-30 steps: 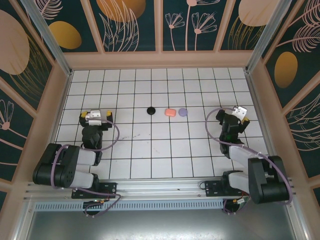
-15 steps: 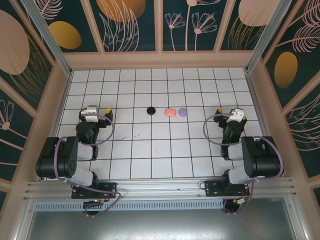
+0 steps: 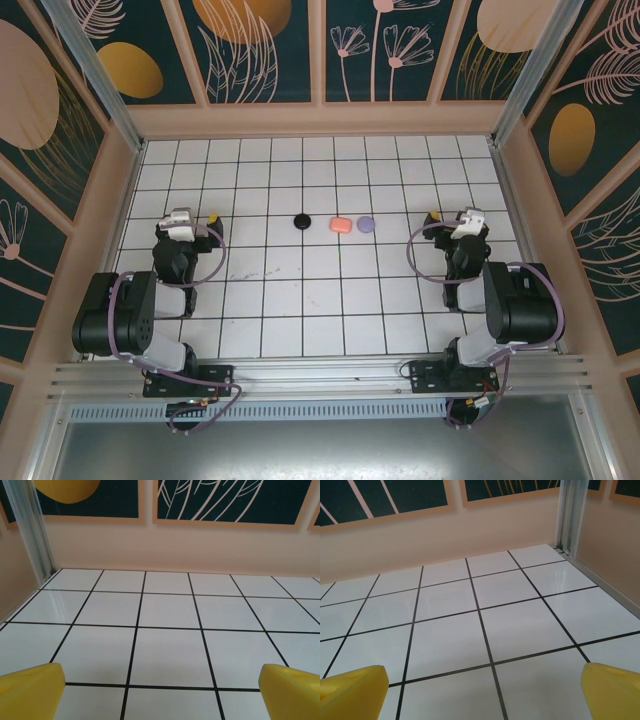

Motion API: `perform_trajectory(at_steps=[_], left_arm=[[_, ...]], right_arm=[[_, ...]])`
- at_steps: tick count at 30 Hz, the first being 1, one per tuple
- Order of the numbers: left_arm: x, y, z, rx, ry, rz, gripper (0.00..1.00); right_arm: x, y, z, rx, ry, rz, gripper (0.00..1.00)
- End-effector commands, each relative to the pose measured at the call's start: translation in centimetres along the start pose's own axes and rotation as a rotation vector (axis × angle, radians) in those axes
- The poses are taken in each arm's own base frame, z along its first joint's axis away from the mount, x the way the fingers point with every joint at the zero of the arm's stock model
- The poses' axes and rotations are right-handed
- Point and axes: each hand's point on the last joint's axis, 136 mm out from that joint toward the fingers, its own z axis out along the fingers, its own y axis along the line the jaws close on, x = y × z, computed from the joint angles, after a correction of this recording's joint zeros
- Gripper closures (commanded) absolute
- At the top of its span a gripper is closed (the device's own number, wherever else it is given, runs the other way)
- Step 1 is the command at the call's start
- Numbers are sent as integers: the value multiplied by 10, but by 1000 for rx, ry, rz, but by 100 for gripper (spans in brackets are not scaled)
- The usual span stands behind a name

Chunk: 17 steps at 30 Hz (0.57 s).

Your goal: Insert the wireless bluetooth earbuds into the charging case

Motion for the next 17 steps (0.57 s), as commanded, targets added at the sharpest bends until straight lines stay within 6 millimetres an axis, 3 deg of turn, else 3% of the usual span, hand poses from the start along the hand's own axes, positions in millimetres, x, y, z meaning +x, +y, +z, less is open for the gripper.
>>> perform_trajectory(at_steps=[1,17], left_arm=[[-5,7,3,-35,-14,-22,1],[-6,10,2,-60,-19,-25,1]], right_arm=[[-3,3,-1,1,-20,-12,1],[-2,5,3,-46,1,-2,1]])
